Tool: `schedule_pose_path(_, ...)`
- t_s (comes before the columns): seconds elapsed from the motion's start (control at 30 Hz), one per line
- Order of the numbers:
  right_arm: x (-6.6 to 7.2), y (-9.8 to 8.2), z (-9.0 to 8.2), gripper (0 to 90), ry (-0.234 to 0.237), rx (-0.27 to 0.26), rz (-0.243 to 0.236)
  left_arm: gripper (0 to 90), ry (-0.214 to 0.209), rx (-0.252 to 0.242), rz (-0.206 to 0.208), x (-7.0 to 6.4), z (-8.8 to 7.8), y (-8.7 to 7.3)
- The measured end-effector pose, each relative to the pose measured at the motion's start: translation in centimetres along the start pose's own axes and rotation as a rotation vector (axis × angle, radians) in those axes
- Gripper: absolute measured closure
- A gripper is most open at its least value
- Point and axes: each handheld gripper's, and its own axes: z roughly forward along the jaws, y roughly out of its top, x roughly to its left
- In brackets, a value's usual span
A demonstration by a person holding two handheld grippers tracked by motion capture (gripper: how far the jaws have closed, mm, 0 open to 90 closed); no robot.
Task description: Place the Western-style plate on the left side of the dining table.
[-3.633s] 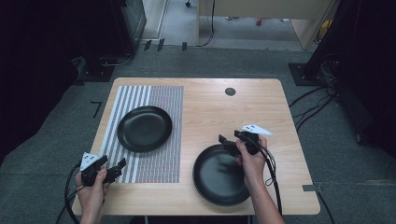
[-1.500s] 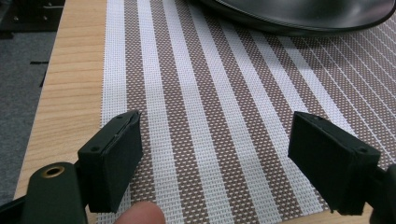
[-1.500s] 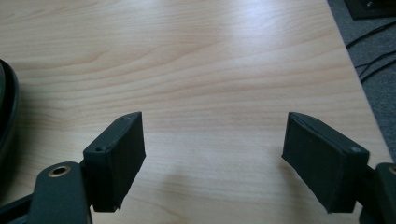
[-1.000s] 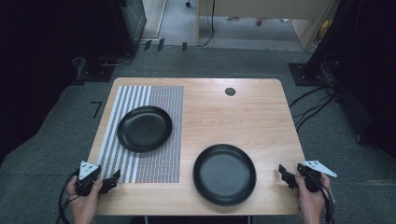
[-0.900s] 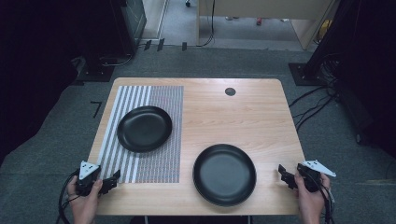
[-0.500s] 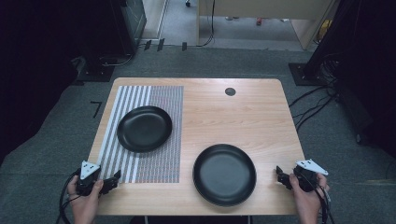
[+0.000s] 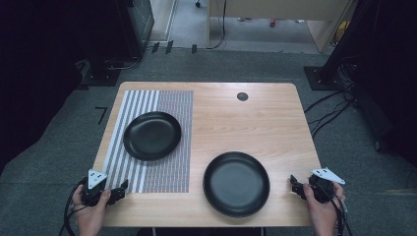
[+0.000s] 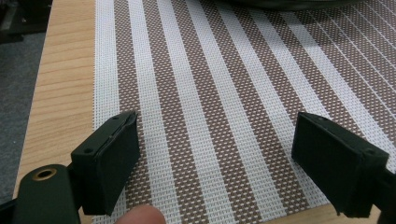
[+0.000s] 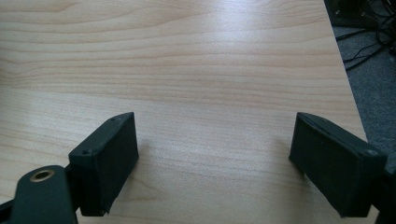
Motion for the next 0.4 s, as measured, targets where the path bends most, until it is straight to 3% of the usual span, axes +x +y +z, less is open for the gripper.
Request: schedule_pose_path(0.4,0.01,0.01,0.02,12.9,-0.004,0.002,0.001,15.2,0.000,0.000,0.001,0.00,0.01,0.00)
